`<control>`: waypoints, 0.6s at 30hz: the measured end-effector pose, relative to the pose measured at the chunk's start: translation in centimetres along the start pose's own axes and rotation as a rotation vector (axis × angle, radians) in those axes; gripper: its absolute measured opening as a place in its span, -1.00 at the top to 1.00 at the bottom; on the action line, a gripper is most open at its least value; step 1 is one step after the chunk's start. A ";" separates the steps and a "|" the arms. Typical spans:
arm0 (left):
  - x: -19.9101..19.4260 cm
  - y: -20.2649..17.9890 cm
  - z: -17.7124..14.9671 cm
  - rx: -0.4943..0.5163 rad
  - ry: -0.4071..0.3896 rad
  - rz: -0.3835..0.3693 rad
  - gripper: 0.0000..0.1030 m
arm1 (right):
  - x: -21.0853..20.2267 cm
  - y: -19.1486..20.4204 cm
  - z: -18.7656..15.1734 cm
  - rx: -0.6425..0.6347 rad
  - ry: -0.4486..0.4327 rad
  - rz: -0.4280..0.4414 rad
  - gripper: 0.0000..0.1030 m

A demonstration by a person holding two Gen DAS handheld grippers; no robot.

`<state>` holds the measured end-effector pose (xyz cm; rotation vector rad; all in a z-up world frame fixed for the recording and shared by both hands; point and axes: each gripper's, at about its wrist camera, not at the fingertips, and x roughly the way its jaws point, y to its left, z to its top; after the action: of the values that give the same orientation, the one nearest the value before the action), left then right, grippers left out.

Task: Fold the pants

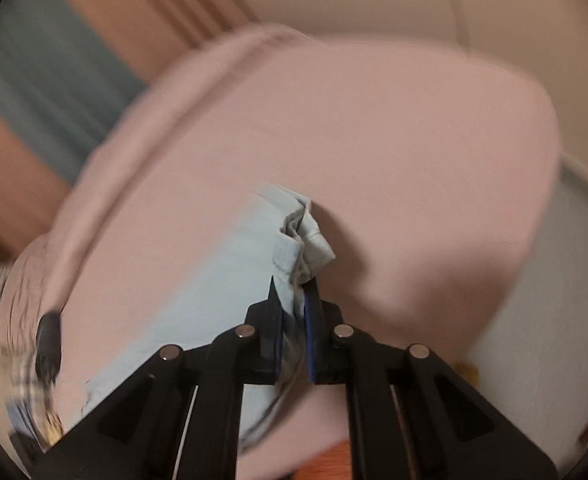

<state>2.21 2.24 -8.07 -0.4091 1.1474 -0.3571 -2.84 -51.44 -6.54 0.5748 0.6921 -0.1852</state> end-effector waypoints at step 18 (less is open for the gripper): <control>-1.5 4.0 -0.4 -0.133 -0.033 -0.049 -0.41 | 6.6 22.9 -17.5 -0.578 0.517 0.419 0.80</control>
<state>1.54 6.38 -8.96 -0.5588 1.1336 -0.3167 0.52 -22.48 -11.70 0.1923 1.0534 0.5609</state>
